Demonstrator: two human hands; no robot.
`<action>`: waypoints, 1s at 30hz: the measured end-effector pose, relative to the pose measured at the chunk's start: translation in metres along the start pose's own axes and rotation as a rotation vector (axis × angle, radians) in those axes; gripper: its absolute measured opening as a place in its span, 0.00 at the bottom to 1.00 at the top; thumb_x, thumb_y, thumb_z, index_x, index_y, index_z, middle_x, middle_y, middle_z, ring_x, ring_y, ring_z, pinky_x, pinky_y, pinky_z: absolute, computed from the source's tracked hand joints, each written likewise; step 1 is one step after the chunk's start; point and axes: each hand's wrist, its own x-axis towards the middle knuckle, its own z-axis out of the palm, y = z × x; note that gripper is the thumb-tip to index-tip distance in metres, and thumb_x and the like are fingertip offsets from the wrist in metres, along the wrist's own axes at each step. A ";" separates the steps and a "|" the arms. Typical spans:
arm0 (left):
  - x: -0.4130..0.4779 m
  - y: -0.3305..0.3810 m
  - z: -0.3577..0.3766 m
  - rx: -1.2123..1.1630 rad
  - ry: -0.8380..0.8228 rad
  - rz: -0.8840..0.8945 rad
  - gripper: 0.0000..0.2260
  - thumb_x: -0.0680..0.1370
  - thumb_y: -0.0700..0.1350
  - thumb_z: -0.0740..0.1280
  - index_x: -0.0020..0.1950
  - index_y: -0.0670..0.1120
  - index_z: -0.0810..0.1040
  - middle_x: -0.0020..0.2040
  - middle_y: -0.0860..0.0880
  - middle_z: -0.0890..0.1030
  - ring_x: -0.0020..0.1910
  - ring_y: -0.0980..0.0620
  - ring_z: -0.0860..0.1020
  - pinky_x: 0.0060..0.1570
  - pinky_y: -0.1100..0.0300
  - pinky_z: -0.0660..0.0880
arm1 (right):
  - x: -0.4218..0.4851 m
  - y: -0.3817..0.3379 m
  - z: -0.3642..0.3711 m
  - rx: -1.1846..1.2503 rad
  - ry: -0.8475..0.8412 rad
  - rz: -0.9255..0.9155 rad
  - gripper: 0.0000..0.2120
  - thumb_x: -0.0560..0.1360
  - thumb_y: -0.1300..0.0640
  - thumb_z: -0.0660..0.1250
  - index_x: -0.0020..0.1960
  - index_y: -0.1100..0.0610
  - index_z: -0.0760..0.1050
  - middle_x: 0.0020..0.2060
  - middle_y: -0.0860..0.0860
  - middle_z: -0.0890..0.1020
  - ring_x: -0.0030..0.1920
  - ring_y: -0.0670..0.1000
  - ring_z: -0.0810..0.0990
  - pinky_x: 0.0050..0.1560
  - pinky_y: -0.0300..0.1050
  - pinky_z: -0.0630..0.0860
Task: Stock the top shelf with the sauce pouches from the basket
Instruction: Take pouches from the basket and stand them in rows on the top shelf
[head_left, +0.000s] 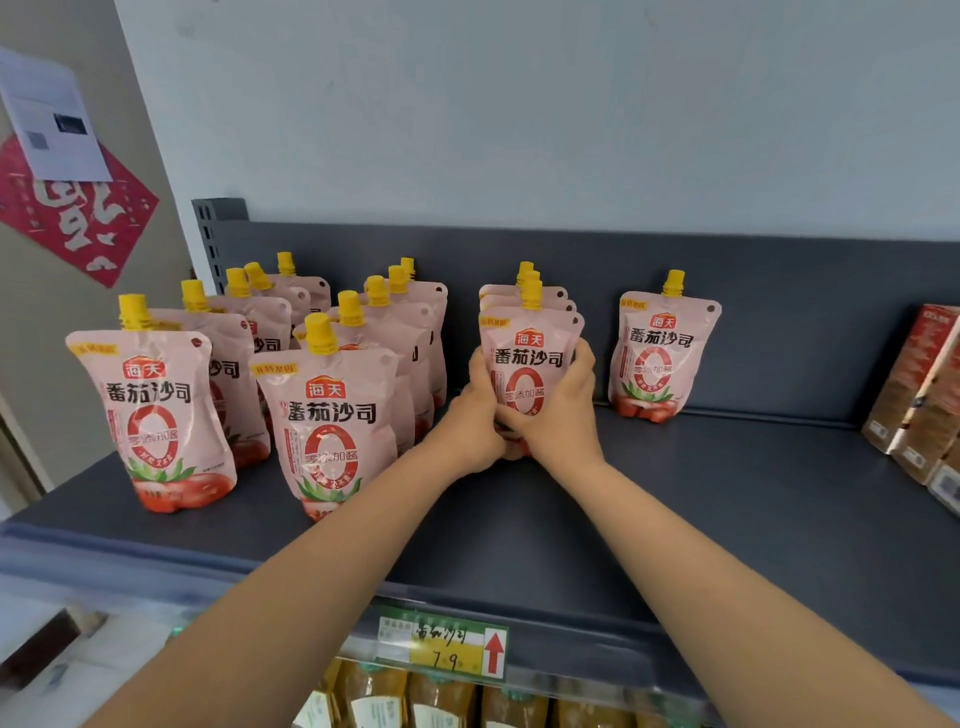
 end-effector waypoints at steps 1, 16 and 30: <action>-0.001 -0.001 -0.002 -0.018 0.000 -0.007 0.57 0.68 0.37 0.76 0.76 0.53 0.32 0.69 0.48 0.69 0.61 0.49 0.75 0.59 0.50 0.76 | -0.001 0.000 0.000 0.002 -0.017 -0.004 0.53 0.61 0.56 0.80 0.74 0.55 0.49 0.67 0.56 0.63 0.66 0.54 0.68 0.61 0.48 0.72; -0.065 0.014 -0.017 0.119 0.103 -0.009 0.59 0.64 0.51 0.80 0.78 0.43 0.39 0.78 0.42 0.53 0.76 0.42 0.54 0.74 0.46 0.56 | -0.092 -0.021 -0.109 -0.363 0.142 0.017 0.33 0.71 0.49 0.71 0.73 0.51 0.62 0.64 0.52 0.70 0.66 0.54 0.67 0.62 0.45 0.66; -0.249 0.045 0.066 0.463 -0.002 0.744 0.41 0.76 0.69 0.56 0.77 0.40 0.56 0.67 0.40 0.71 0.64 0.39 0.70 0.61 0.47 0.69 | -0.341 -0.020 -0.172 -0.737 0.194 0.358 0.35 0.71 0.51 0.70 0.72 0.58 0.59 0.69 0.59 0.64 0.68 0.60 0.65 0.64 0.57 0.69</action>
